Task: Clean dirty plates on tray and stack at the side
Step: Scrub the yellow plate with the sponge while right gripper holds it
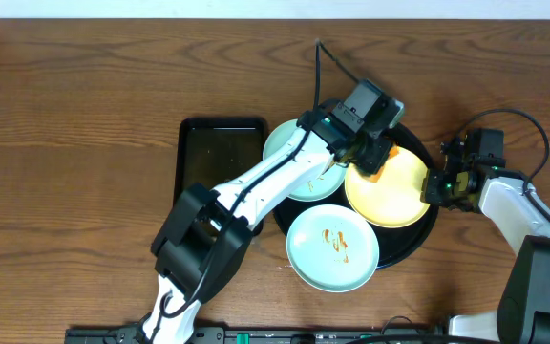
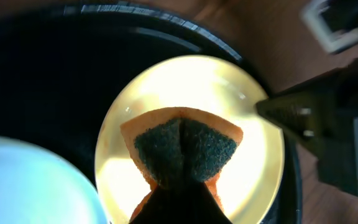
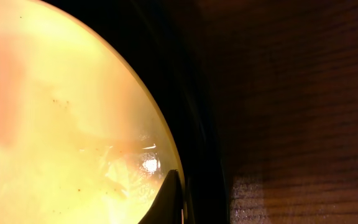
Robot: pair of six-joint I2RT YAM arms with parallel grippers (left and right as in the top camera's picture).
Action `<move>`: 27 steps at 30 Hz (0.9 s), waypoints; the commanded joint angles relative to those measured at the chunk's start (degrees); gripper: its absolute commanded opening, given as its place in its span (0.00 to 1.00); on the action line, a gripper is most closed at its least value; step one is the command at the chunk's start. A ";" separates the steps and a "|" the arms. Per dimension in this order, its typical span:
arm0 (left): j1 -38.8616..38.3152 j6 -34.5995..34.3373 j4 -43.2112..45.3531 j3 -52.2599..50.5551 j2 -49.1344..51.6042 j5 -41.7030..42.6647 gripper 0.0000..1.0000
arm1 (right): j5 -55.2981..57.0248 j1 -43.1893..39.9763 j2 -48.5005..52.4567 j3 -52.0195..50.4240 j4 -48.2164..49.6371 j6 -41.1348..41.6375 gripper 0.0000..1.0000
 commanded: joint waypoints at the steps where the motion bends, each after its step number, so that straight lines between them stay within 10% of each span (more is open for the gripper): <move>1: -0.24 -2.25 -0.22 -1.84 1.66 -1.38 0.07 | 0.96 0.72 0.26 0.42 -0.02 -0.11 0.01; 17: -7.10 -0.37 0.02 -4.70 6.84 -1.51 0.07 | 0.96 0.72 0.26 0.42 -0.02 -0.09 0.01; 27: -3.69 5.18 15.89 -4.70 8.55 -17.42 0.07 | 0.94 0.72 0.26 0.42 -0.31 -0.09 0.01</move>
